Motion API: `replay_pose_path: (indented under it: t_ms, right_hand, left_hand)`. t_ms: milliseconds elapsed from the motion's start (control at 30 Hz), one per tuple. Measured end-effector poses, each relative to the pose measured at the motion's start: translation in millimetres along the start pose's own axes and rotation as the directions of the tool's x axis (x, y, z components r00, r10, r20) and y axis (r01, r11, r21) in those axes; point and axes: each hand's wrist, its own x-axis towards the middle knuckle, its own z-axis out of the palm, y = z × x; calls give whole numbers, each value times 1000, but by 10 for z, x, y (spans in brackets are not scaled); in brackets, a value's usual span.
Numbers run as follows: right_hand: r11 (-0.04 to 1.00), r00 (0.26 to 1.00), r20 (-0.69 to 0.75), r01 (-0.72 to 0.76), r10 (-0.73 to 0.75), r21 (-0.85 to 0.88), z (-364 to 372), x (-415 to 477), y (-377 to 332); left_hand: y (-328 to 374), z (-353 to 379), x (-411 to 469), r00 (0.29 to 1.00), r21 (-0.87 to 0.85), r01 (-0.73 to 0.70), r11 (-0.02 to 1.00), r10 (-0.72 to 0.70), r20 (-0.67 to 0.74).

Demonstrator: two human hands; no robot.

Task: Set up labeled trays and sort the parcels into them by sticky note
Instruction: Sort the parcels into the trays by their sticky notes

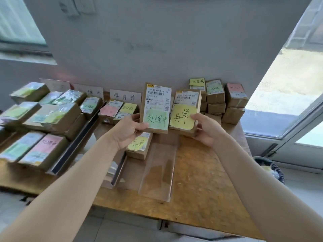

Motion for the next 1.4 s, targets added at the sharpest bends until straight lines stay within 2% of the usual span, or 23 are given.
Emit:
replay_pose_path:
  t_ms: [267, 467, 867, 1000, 1167, 1267, 1400]
  right_hand:
    - [999, 996, 82, 22, -18, -47, 462, 43, 44]
    - [994, 990, 116, 87, -79, -68, 980, 79, 7]
    - [995, 992, 111, 75, -67, -70, 2722, 116, 468]
    - [998, 994, 100, 54, -50, -39, 2974, 195, 557]
    - [995, 995, 88, 52, -44, -82, 3140, 294, 537]
    - [993, 993, 113, 54, -42, -104, 3301, 336, 499]
    - [991, 987, 158, 50, -30, -125, 3608, 402, 505]
  left_hand:
    - [-31, -381, -223, 996, -56, -39, 998, 34, -88]
    - [82, -897, -280, 995, -86, -54, 995, 46, -86]
    - [529, -2652, -464, 995, -70, -46, 996, 39, -96]
    - [588, -2962, -473, 995, -63, -26, 998, 20, -102]
    - [544, -3098, -514, 993, -57, -11, 998, 5, -116]
    - [497, -3220, -576, 987, -64, -10, 998, -1, -158]
    - [554, -3588, -733, 954, -45, -45, 998, 30, -298]
